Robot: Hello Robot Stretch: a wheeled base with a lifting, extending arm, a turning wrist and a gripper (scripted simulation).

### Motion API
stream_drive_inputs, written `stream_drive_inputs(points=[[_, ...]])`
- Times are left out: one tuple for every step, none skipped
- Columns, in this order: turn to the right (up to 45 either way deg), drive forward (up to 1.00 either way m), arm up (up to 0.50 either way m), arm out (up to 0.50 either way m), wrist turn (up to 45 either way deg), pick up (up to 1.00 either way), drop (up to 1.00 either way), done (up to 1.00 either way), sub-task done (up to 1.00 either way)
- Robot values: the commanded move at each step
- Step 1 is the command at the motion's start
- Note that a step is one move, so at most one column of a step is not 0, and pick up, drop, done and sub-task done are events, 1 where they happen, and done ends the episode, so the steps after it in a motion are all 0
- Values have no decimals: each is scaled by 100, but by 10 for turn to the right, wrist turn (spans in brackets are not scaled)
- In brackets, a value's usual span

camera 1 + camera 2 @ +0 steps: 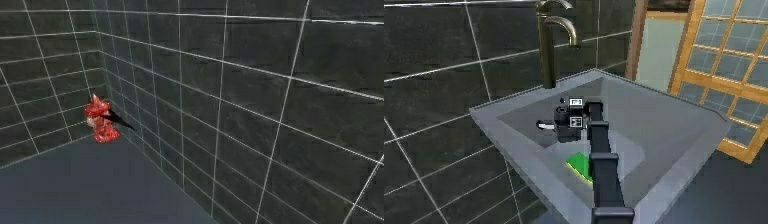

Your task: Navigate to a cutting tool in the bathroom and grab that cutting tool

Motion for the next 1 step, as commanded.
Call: stream_drive_inputs(points=[[0, 0, 0, 0, 0, 0, 0, 100, 0]])
